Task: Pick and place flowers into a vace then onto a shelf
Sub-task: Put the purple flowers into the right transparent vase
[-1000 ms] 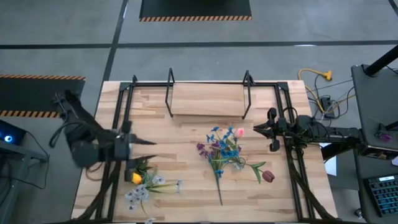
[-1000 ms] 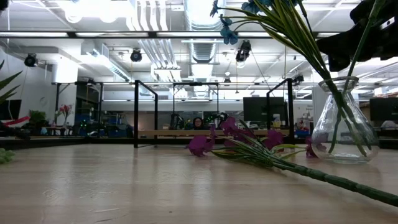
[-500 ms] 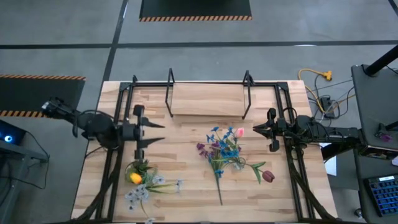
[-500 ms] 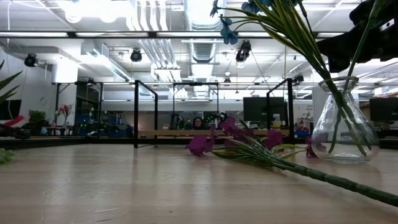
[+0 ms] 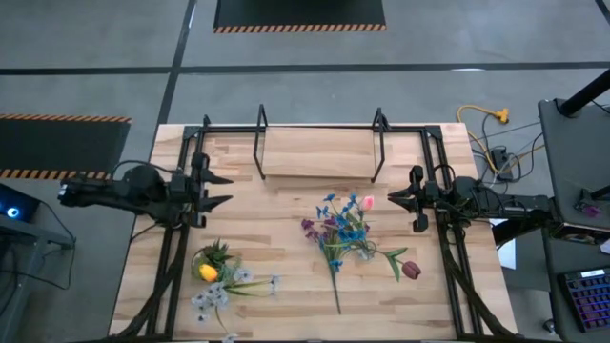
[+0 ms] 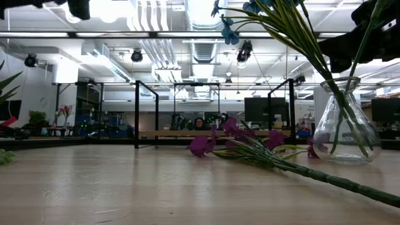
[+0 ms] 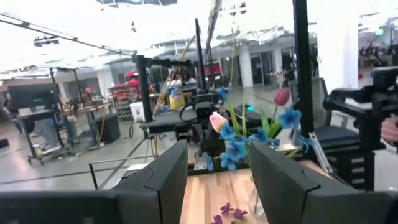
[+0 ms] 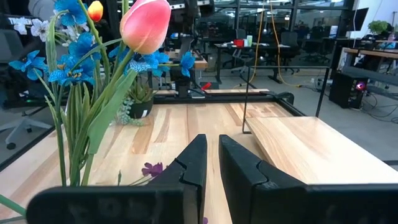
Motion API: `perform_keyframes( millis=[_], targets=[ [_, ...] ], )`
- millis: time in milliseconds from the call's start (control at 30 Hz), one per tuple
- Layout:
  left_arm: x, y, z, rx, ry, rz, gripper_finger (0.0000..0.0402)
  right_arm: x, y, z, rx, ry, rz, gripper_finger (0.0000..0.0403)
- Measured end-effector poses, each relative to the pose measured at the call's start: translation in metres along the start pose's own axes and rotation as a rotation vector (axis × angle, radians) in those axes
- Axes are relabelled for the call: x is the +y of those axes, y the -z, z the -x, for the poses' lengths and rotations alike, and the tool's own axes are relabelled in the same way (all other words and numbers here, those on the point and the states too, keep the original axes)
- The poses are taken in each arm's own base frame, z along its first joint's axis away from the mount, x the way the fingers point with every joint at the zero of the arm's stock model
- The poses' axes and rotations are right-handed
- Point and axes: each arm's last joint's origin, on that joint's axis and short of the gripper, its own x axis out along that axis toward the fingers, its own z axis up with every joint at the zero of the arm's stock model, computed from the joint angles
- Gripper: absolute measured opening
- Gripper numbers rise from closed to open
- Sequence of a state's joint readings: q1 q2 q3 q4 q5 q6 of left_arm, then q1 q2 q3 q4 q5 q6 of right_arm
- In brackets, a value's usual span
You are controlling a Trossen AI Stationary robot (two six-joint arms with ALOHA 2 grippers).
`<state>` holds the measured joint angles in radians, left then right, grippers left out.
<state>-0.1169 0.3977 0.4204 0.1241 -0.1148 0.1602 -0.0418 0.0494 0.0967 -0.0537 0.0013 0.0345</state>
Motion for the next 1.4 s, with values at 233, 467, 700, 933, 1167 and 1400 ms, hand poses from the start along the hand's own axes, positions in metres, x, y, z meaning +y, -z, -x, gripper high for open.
perform_keyframes(
  millis=[233,467,700,933,1167,1400],
  targets=[
    [-0.004,0.03,0.007,0.03,0.003,-0.017,0.0124,0.0,0.0,0.0,0.002,0.0,0.0,0.0034],
    [-0.005,0.044,0.02,-0.012,-0.005,-0.011,0.001,0.0,0.005,-0.001,0.017,0.001,0.001,0.0034],
    [-0.007,0.066,0.028,-0.017,-0.006,0.019,0.0002,0.0,0.007,-0.001,0.017,0.0,0.012,0.0034],
    [-0.011,0.087,0.028,0.03,0.001,0.043,0.0,0.0,0.005,-0.001,0.005,0.0,0.011,0.0034],
    [-0.012,0.096,0.028,0.04,0.0,0.111,0.0,0.001,-0.013,0.003,-0.043,-0.025,-0.025,0.0034],
    [-0.013,0.1,0.028,0.071,0.003,0.11,0.0,0.008,-0.056,0.018,-0.15,-0.232,-0.129,0.0034]
  ],
)
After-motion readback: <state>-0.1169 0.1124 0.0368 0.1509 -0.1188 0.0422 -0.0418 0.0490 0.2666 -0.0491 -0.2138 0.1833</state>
